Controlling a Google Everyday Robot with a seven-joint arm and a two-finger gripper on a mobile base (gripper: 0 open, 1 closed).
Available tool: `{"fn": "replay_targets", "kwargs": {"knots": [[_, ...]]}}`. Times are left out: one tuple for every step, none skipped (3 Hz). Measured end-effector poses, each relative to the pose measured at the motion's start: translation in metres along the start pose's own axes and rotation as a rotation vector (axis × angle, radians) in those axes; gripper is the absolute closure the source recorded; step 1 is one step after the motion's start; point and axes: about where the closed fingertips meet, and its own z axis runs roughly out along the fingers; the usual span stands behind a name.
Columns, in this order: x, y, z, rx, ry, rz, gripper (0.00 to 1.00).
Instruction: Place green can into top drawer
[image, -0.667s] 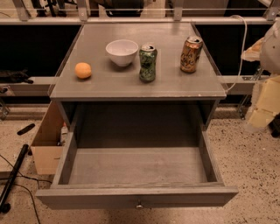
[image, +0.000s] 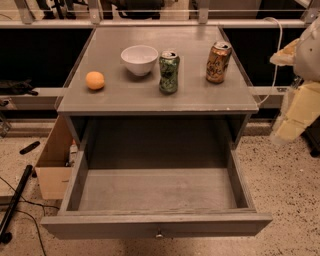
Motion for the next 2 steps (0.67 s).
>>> {"fn": "replay_targets", "kwargs": {"knots": [[-0.024,-0.027,0.010,0.016,-0.121,0.024,0.00],[-0.057,-0.059,0.025,0.015,-0.235,0.055,0.00]]}}
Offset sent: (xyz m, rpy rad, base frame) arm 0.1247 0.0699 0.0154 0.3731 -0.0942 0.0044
